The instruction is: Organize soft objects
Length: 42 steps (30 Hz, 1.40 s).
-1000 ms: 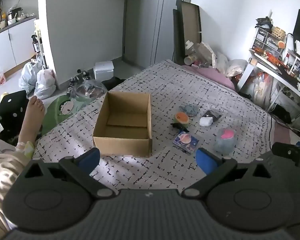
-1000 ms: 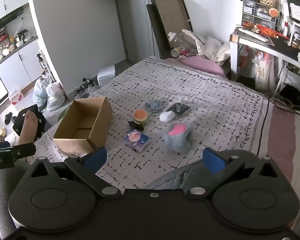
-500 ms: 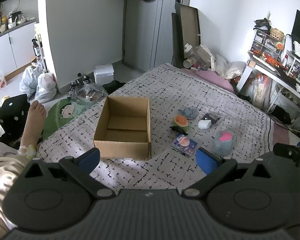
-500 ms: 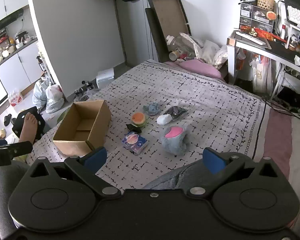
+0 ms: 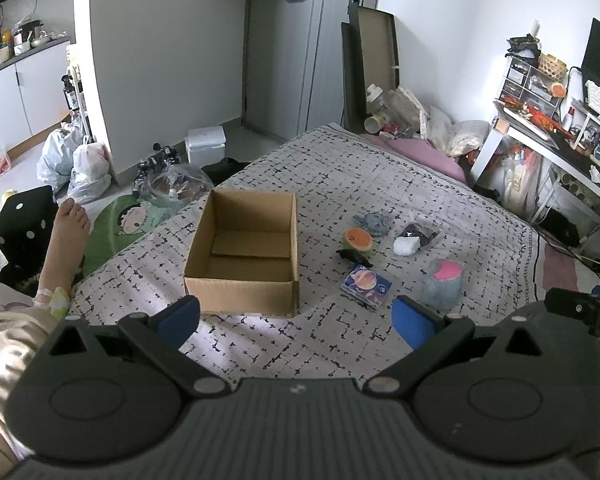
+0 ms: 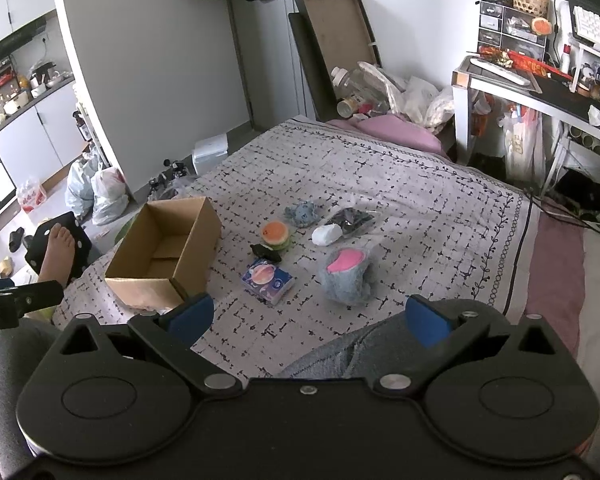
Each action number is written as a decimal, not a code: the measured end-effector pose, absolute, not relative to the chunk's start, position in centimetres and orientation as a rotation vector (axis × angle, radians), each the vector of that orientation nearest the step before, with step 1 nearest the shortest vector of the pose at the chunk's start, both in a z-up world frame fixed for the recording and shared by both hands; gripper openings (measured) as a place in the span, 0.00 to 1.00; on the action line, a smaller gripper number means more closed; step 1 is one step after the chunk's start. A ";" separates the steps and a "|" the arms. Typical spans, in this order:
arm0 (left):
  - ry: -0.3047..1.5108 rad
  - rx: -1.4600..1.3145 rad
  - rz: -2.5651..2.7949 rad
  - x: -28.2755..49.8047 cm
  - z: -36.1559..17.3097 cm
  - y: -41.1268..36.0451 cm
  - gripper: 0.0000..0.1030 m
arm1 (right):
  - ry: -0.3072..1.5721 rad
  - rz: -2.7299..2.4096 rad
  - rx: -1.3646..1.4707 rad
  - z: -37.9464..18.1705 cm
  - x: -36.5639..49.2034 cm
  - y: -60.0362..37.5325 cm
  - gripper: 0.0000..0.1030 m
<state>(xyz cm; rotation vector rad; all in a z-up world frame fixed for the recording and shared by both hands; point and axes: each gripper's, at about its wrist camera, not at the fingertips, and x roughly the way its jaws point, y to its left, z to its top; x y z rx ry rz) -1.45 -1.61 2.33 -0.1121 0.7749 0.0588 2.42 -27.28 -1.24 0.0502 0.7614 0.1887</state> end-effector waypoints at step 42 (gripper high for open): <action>0.796 -0.148 0.047 -0.7 0.7 -1.3 0.98 | 0.770 0.195 0.031 -2.6 2.7 -26.7 1.00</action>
